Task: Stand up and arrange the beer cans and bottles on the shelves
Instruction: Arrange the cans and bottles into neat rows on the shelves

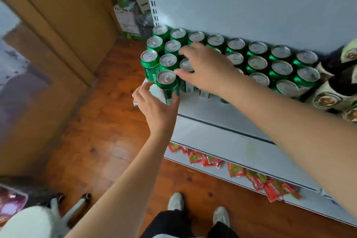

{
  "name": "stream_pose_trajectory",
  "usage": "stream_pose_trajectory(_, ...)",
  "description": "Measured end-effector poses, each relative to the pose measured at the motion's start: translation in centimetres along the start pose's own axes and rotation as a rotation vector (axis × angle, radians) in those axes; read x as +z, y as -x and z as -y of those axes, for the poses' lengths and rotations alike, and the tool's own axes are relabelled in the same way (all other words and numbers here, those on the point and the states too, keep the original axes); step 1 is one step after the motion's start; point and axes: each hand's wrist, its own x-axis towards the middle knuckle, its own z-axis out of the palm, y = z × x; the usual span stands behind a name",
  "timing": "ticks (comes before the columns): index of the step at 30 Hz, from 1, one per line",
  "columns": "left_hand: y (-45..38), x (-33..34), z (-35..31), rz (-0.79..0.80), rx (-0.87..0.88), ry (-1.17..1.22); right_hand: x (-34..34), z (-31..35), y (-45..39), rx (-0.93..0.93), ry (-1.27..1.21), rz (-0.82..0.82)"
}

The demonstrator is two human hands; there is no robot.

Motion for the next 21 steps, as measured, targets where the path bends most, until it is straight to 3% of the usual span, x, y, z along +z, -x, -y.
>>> stream_pose_trajectory(5,-2.5,1.7,4.0,0.416,-0.124,0.114,6.4,3.4,-2.4,0.031,0.058,0.066)
stream_pose_trajectory(12,-2.7,0.6,5.2,0.45,-0.094,0.095,8.3,4.8,-0.7,0.15,0.113,-0.019)
stream_pose_trajectory(17,1.5,-0.8,1.9,0.639,0.039,0.213,4.8,3.2,4.7,0.328,-0.023,-0.02)
stream_pose_trajectory(21,3.6,0.5,-1.8,1.05,0.341,0.127,-0.6,-2.0,12.0,0.625,-0.09,0.073)
